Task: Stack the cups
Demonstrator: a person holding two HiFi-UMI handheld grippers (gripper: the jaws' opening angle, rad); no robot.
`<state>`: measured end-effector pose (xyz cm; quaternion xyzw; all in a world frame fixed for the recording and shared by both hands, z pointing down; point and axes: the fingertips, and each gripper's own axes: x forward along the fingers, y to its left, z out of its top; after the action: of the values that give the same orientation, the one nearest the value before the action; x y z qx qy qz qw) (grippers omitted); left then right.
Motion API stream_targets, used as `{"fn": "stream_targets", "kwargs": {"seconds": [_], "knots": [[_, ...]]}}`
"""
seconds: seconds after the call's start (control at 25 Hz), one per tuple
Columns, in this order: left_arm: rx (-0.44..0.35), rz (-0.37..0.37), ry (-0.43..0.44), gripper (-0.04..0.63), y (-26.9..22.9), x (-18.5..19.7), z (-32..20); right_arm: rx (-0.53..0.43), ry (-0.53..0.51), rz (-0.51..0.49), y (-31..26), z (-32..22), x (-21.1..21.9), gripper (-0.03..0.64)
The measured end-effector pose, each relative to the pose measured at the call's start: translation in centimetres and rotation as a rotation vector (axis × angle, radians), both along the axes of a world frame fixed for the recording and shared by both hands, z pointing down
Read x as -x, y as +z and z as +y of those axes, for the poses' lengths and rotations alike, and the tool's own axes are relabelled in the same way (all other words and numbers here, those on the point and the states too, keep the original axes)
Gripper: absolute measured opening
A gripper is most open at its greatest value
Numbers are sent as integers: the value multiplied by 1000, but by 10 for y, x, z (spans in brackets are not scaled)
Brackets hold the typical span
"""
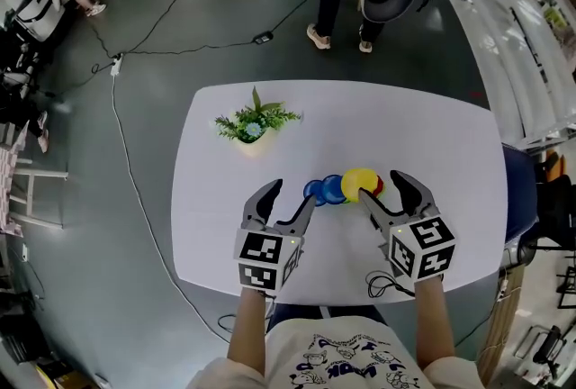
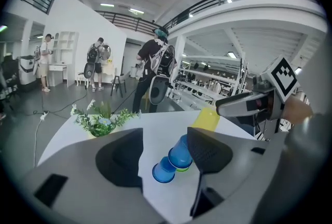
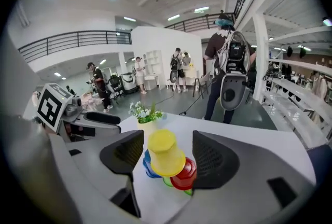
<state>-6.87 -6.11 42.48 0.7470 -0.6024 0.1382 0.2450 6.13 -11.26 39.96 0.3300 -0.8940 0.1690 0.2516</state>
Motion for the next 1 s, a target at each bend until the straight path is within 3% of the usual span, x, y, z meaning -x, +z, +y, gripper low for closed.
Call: {"fn": "stream_targets", "kwargs": {"seconds": [0.12,0.24,0.52,0.64,1.0], "knots": [[-59,6,-26,269,-20,3,-5,-165,62,-47,-23,-9,-8,293],[-110,-8,-63,211,-36,5,-4,-277,147,-30,-30,-13,-23,231],[-236,-87,-160,57,-75,6,-2,-295,328,-132,-45,-17,-54,83],[-261,-108,-191,23,-87,2,0,-326,359,-131,-55,-18,-64,17],[-310,-132,-224,15,-103,-9,12,-370,340,-142,-64,-8,-65,11]]}}
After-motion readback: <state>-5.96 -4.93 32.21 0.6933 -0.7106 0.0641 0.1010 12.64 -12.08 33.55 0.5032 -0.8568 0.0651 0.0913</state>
